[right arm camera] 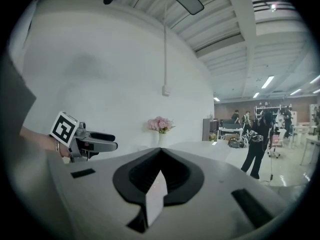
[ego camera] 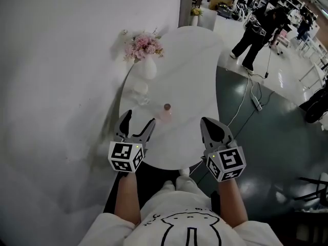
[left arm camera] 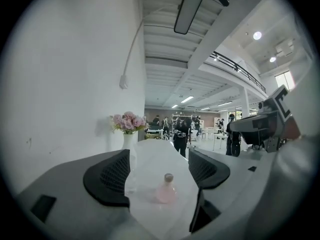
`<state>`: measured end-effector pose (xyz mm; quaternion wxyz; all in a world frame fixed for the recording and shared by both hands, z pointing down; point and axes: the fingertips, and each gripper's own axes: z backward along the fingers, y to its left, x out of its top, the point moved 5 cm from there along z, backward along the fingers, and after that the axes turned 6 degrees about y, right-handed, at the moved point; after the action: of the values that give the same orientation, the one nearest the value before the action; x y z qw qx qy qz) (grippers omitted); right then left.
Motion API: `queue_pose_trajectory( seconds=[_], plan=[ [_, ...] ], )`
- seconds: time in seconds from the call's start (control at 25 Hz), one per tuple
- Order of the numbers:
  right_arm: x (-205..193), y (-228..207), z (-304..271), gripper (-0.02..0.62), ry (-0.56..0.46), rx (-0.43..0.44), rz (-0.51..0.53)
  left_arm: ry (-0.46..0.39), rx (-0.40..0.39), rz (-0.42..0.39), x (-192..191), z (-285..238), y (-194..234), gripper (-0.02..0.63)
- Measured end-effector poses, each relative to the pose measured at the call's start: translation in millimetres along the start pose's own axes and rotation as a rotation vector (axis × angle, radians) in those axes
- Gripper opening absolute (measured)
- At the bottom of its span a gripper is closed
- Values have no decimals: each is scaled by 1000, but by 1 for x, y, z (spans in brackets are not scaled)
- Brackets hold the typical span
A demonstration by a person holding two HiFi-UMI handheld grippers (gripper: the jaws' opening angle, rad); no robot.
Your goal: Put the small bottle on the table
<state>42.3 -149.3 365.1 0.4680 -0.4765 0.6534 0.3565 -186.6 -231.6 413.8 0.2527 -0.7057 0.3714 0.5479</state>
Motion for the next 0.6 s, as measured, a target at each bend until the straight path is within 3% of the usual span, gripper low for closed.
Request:
queue_pose_trajectory(
  seconds=[0.2,0.6],
  plan=[
    [6,4,-6,-7,-13,-4,15,-50,-4,-10,13,8,8,376],
    [32,-8,-2,-8,-70,13,71,-108,73,-37,43,33,7,365]
  ],
)
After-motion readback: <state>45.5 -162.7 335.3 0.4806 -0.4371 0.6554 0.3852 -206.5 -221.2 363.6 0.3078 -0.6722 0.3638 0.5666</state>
